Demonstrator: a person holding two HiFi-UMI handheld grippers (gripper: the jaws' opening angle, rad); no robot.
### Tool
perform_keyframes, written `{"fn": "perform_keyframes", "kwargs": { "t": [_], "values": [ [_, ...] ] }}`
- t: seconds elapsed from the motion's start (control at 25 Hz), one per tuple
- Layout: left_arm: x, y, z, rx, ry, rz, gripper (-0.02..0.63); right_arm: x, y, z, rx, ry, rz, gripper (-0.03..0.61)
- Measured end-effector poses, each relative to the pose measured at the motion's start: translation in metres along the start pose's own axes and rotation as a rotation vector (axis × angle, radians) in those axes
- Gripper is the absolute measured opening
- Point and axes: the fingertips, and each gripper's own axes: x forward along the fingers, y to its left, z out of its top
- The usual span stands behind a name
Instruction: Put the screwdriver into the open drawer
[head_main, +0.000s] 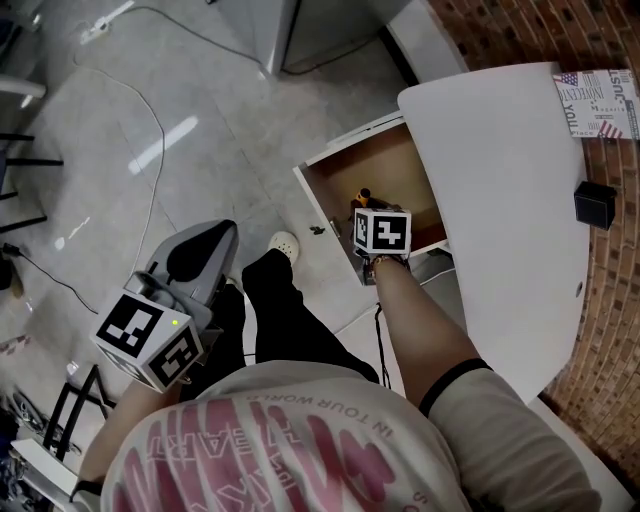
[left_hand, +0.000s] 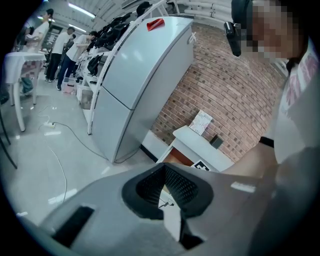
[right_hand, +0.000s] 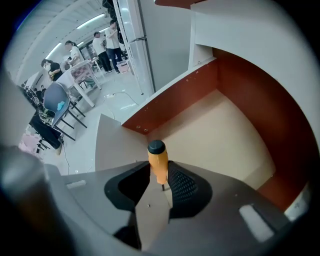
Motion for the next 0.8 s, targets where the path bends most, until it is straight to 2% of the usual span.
{"fn": "perform_keyframes", "kwargs": {
  "t": [0.64,0.8],
  "values": [
    [0.013,0.001,-0.011,-0.064,0.013,0.017,0.002,0.023,-0.015,0.016,0.106,-0.037,0.005,0.124],
    [0.013,0.004,-0.013,-0.079,0.010,0.028,0.002,0.027,-0.016,0.018,0.103,-0.035,0.002,0.124]
  ]
}}
